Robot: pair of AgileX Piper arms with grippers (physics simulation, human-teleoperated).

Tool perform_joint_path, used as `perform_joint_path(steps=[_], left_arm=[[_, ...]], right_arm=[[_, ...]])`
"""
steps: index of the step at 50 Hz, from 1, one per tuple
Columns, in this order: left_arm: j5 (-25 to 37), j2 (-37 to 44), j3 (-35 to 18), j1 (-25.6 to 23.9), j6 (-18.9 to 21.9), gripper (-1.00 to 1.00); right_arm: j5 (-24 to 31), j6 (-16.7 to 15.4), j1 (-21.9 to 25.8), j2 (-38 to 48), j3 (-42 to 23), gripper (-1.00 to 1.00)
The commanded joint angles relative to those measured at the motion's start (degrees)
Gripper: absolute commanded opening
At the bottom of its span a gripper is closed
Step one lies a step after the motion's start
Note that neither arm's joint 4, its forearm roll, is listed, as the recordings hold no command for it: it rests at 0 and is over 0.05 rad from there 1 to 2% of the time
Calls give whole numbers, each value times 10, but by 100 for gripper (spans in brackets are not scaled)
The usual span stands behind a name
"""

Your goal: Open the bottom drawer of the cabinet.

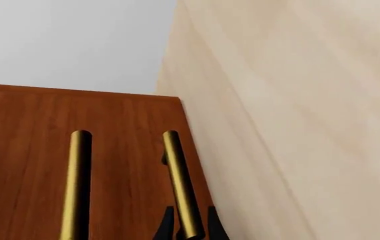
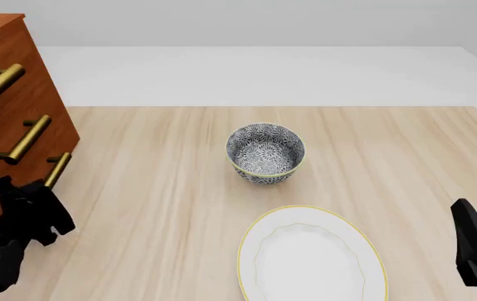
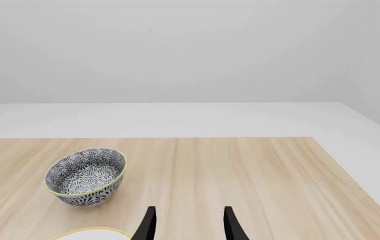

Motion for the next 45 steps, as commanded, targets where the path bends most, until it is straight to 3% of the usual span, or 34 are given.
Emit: perform_joint_path(steps=[1,45], left_arm=[[0,4,10,-14,13,-100],[0,-1,11,-90,26,-100]], right_arm=[[0,0,0,0,0,100],[0,0,0,0,0,100]])
